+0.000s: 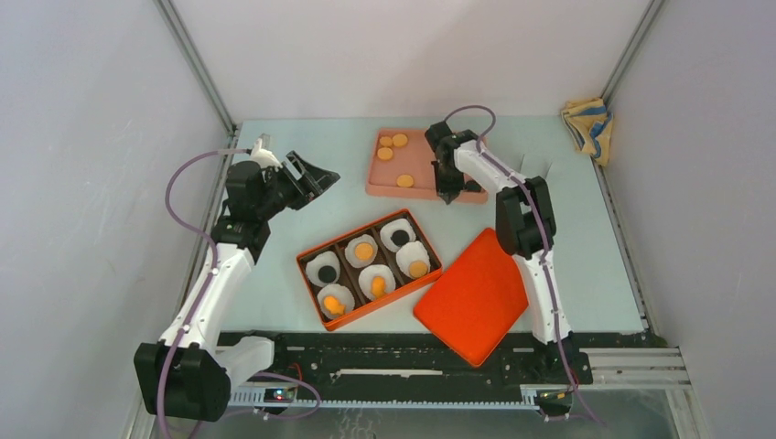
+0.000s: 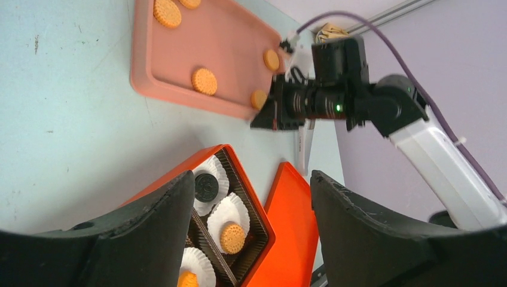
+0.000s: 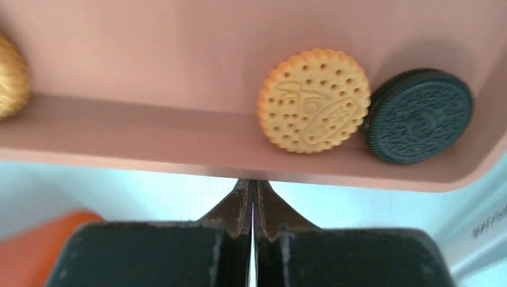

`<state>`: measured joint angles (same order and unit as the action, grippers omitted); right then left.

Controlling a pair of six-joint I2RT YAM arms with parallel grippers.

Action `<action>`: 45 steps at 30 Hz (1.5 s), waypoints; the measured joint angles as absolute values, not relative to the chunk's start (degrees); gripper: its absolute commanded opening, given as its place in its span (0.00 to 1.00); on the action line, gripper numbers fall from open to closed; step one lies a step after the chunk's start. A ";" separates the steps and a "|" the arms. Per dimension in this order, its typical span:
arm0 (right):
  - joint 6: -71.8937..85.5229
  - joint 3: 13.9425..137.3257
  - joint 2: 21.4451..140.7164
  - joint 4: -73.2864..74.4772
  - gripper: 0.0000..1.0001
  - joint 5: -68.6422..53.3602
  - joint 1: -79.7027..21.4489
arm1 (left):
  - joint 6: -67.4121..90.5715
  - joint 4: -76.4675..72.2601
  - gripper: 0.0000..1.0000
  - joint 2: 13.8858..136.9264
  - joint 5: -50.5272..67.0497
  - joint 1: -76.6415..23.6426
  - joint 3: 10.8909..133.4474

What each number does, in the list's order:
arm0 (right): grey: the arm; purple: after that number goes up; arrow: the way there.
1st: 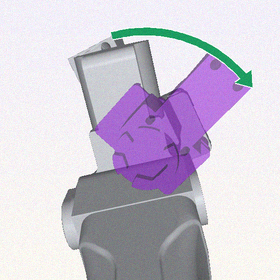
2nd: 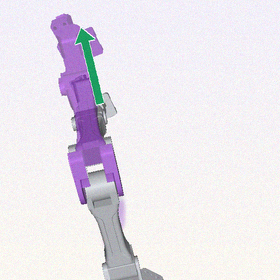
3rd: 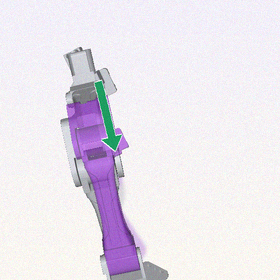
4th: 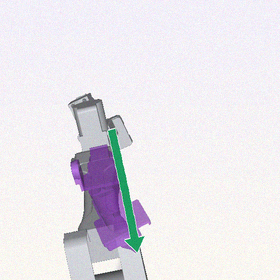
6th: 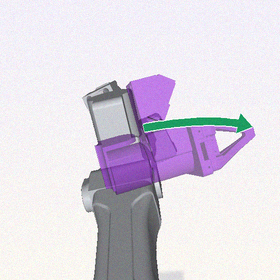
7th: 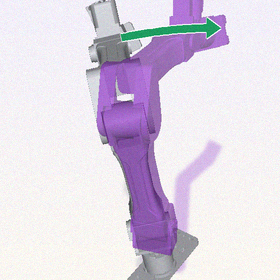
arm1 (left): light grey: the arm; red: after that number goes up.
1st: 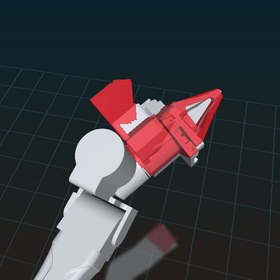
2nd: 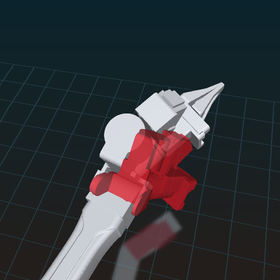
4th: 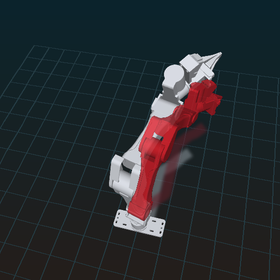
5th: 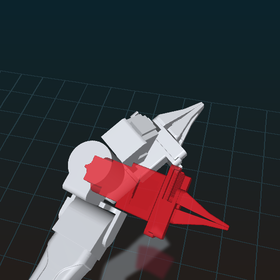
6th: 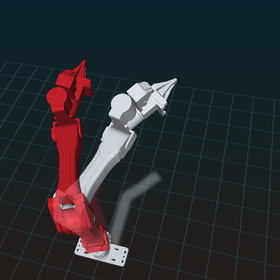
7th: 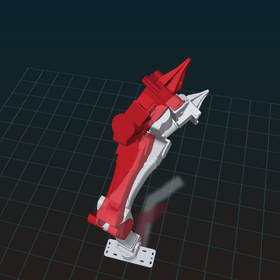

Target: Pack the cookies

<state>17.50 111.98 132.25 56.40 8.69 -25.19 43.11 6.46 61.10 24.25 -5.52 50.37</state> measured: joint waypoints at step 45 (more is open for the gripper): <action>18.33 76.18 107.68 47.97 0.49 9.43 -22.35 | 42.50 6.55 0.80 63.51 23.68 -10.37 50.37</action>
